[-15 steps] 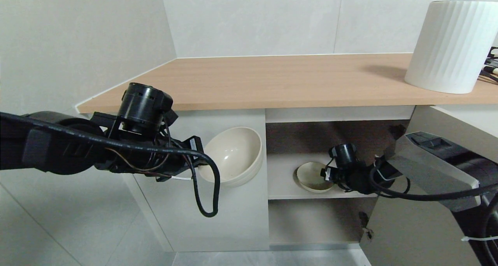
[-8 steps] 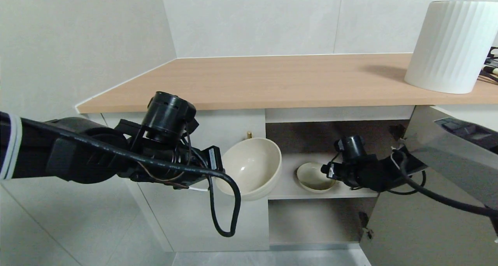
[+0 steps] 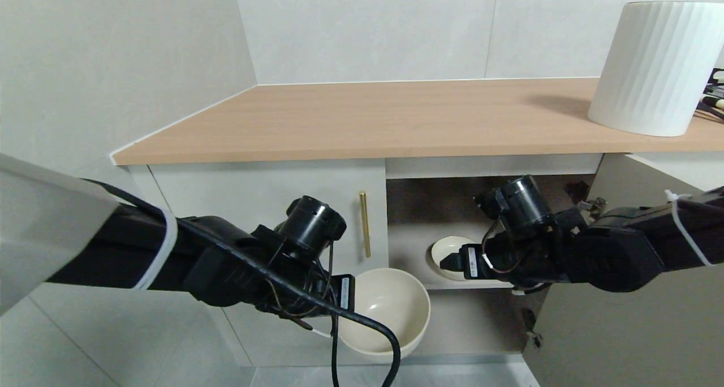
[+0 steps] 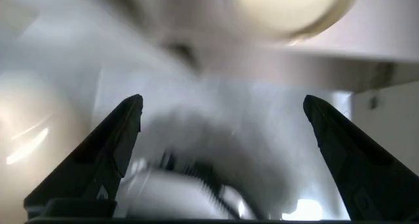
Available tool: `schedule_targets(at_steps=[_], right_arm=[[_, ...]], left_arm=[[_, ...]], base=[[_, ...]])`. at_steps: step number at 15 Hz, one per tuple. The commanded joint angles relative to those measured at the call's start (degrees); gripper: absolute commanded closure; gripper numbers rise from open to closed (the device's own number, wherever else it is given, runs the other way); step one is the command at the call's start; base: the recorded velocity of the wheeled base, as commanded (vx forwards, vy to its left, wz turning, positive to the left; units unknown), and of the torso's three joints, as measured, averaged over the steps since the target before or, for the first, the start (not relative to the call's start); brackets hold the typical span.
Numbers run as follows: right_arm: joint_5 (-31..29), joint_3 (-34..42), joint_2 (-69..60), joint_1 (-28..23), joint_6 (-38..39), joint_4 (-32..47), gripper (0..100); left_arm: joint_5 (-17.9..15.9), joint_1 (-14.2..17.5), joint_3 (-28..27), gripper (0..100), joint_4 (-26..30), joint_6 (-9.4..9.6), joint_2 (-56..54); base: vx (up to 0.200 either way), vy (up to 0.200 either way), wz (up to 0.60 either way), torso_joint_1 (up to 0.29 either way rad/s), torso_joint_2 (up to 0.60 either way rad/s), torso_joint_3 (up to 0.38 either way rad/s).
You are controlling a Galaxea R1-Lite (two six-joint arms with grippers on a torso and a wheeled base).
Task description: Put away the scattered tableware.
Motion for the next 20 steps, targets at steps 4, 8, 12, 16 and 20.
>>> schedule_targets(at_steps=[4,8,12,16,20], right_arm=[[0.58,0.62,-2.25,6.79,-1.84,6.71,0],[0.49,0.10,3.20,8.99,-1.31,5.92,0],[0.22,-0.08,6.45,9.52,0.18,2.14,0],[0.31,-0.43,7.33,9.60,0.71,1.87,0],[0.40,-0.43,7.41,9.60,0.71,1.96,100]], left_arm=[[3.02,-1.31,0.27,100,0.72,1.11,5.58],[3.11,-2.01,0.71,100,0.72,1.20,3.39],[3.11,-2.63,0.71,100,0.72,1.03,2.60],[3.11,-2.63,0.80,100,0.72,1.03,2.60],[3.11,-2.72,0.80,100,0.72,1.03,2.60]], base=[[0.000,0.000,0.00,0.000,0.00,0.000],[0.000,0.000,0.00,0.000,0.00,0.000],[0.000,0.000,0.00,0.000,0.00,0.000],[0.000,0.000,0.00,0.000,0.00,0.000],[0.000,0.000,0.00,0.000,0.00,0.000]])
